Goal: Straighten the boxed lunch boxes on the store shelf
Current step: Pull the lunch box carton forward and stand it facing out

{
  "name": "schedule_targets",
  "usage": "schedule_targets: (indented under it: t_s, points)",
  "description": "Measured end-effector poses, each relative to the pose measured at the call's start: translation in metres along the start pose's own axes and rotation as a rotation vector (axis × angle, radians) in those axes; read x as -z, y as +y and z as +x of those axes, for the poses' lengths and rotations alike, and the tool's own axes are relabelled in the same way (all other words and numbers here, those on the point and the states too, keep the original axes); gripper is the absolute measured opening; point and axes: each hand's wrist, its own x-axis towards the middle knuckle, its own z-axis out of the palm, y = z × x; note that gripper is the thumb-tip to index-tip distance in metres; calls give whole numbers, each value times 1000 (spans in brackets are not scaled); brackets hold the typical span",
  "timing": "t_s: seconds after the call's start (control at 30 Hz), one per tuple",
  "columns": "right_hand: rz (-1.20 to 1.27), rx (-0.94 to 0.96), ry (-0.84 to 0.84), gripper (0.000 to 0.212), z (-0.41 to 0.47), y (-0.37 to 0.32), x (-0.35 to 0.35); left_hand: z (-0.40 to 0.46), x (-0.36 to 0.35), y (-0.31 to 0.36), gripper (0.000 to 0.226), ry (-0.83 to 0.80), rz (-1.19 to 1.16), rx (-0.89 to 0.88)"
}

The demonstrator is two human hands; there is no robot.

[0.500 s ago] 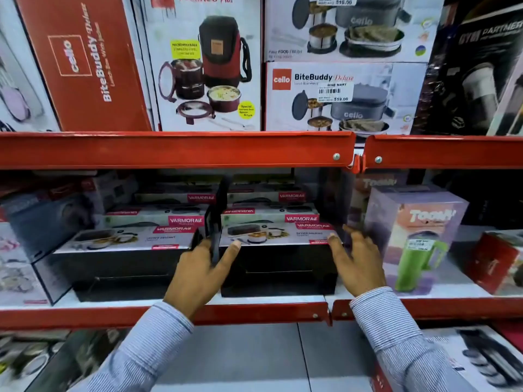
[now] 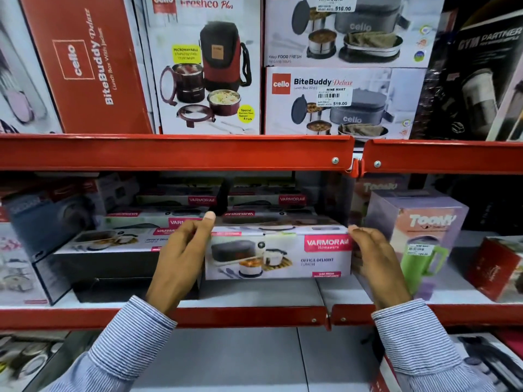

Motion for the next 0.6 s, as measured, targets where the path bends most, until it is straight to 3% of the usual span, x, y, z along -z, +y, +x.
schedule_targets:
  t_s: [0.2, 0.33, 0.6]
  points:
    - [-58, 106, 54, 20, -3, 9, -4, 1, -5, -5, 22, 169, 102, -13]
    - [-79, 40, -17, 40, 1, 20, -3, 0, -9, -21, 47, 90, 149, 32]
    - [-263, -77, -80, 42, 1, 48, -5, -15, -32, -41, 42, 59, 300, 4]
